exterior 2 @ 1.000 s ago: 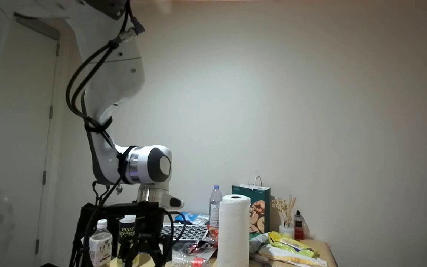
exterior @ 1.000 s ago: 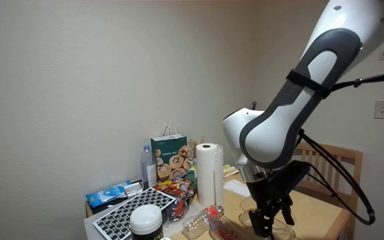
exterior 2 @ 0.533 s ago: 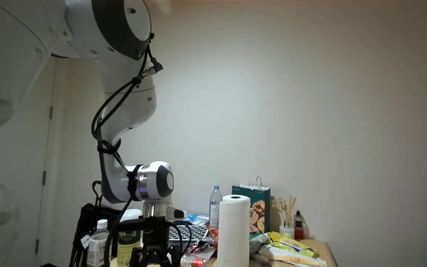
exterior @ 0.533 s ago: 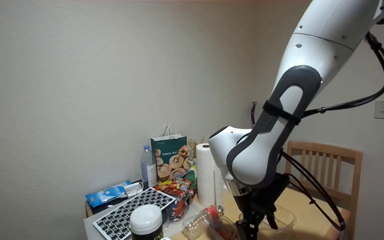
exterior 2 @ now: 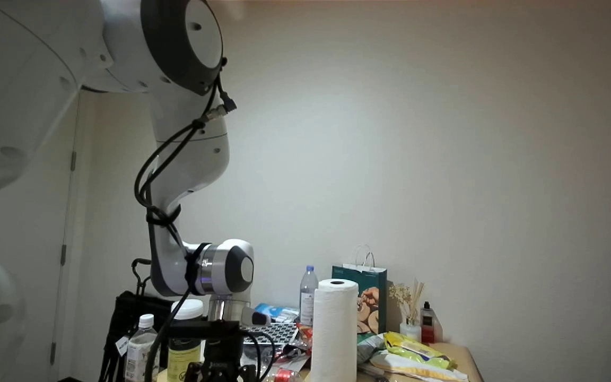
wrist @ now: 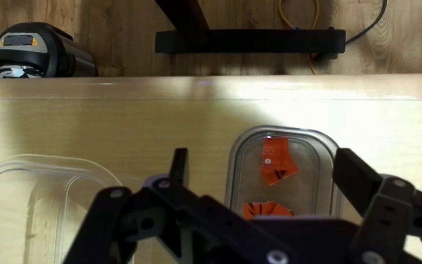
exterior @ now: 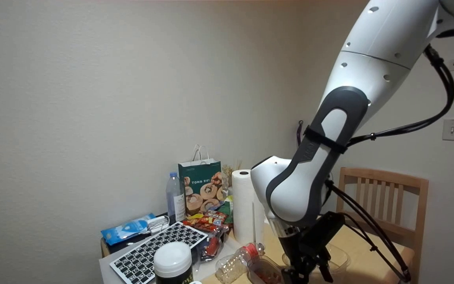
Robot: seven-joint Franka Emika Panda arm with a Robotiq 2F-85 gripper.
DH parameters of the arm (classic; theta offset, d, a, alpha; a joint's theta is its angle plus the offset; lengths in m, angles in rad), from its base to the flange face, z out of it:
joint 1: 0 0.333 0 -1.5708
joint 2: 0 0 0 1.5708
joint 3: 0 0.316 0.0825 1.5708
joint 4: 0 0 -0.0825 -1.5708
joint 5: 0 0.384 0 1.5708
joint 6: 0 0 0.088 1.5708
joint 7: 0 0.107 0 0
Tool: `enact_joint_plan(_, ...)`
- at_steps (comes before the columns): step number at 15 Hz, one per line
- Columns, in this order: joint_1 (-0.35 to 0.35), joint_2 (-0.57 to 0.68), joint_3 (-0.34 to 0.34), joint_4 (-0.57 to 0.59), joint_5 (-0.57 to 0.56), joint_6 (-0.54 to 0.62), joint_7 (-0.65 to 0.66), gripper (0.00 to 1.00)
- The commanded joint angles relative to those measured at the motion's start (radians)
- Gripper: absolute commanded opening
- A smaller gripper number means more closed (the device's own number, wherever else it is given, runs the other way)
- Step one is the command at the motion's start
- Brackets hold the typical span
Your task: Pour the contents from left bowl to the right bowl
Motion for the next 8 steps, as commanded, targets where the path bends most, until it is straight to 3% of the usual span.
enact_joint_plan(1, -0.005, 0.073, -0.014, 0.045, 0.021, 0.006, -0.030, 1.00)
enact_joint_plan(3, -0.001, 0.110, -0.028, 0.077, 0.011, 0.009, -0.019, 0.99)
enact_joint_plan(4, 0.000, 0.128, -0.033, 0.094, 0.012, 0.008, -0.018, 0.91)
enact_joint_plan(5, -0.002, 0.145, -0.037, 0.112, 0.015, 0.007, -0.020, 0.74)
enact_joint_plan(8, -0.004, 0.189, -0.043, 0.156, 0.023, 0.002, -0.030, 0.56)
